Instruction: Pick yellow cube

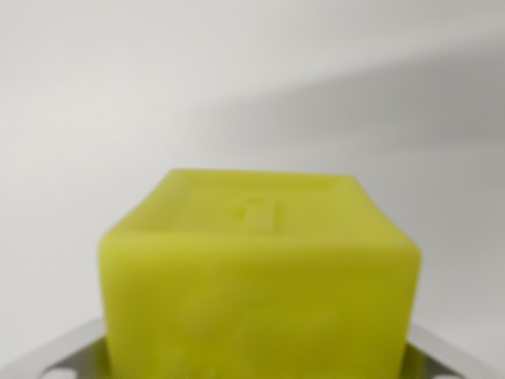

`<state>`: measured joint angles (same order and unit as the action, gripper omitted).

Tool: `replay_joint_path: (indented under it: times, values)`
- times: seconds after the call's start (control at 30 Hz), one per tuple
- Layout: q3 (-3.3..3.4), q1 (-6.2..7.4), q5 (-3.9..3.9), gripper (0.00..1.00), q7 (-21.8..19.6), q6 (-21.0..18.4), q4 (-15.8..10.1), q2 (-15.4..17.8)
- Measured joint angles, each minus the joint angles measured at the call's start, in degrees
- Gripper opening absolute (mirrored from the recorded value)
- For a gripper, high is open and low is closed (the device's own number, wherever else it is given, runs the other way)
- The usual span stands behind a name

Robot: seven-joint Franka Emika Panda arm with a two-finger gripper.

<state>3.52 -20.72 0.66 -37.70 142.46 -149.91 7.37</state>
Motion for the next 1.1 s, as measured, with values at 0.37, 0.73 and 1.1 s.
replay_joint_path:
  times: [0.37,0.73,1.1]
  values:
    - [0.00,0.00,0.25,0.00,-0.2,-4.8,1.2,3.5]
    - [0.00,0.02,0.42,0.00,-0.3,-9.4,2.8,6.6]
    - [0.00,0.07,0.51,0.00,-0.4,-12.2,4.0,8.3]
